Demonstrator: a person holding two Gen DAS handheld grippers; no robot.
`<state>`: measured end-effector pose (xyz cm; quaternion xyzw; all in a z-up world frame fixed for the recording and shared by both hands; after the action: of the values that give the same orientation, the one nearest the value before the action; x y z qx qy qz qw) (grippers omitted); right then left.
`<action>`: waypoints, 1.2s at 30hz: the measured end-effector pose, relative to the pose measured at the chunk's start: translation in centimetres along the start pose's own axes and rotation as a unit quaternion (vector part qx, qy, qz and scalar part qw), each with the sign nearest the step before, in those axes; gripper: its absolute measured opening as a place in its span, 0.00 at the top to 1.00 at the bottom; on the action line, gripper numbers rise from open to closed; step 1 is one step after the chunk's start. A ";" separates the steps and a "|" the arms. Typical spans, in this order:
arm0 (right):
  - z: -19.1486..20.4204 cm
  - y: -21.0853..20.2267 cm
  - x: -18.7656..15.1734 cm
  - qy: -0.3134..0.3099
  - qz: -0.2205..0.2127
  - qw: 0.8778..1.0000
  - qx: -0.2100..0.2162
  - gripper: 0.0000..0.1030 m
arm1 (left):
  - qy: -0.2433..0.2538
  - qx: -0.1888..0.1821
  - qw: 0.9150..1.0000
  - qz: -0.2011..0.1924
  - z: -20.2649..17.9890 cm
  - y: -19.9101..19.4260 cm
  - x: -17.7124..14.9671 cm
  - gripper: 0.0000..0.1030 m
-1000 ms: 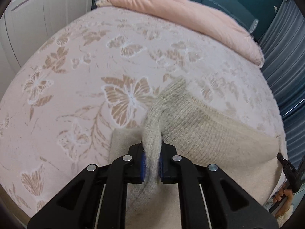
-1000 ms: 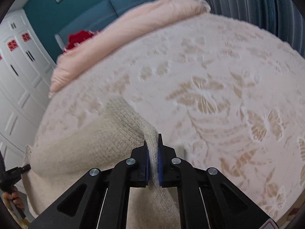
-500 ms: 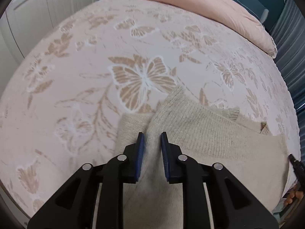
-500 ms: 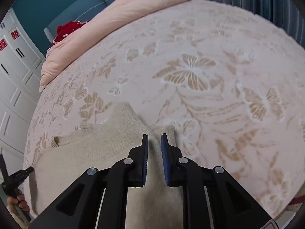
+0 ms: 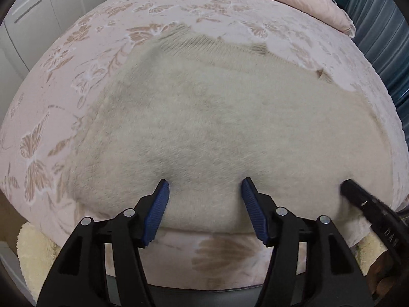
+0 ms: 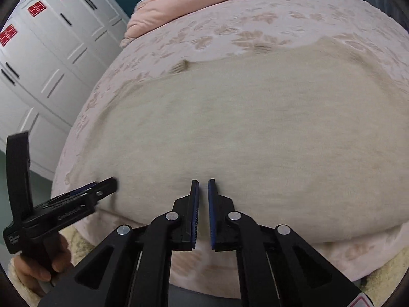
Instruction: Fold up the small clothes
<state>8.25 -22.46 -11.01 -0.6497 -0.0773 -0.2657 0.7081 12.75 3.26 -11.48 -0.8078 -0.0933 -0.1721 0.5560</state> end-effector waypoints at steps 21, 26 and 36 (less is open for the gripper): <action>-10.7 1.2 2.3 0.078 0.001 0.991 -0.105 0.98 | -0.057 0.026 0.998 -0.032 5.7 -1.1 1.2 0.32; -12.3 -3.1 5.5 0.107 -0.046 0.988 -0.099 0.87 | -0.045 0.018 0.998 -0.040 5.2 -2.6 1.3 0.33; -16.9 2.4 9.1 0.125 -0.001 0.982 -0.145 0.98 | -0.052 0.040 0.997 -0.031 6.0 -1.1 3.2 0.28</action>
<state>13.11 -41.18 -11.43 -0.7068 0.0505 -0.3538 0.6105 16.38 9.15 -11.27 -0.7896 -0.1539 -0.1437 0.5764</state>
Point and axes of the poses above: each gripper's, at about its wrist camera, not at the fingertips, and y roughly the way its jaws point, z to its left, x to its top, the point moved 2 cm from there along y, roughly the way its jaws point, and after that the axes turned 14 degrees about -x, right-handed, at the moved point
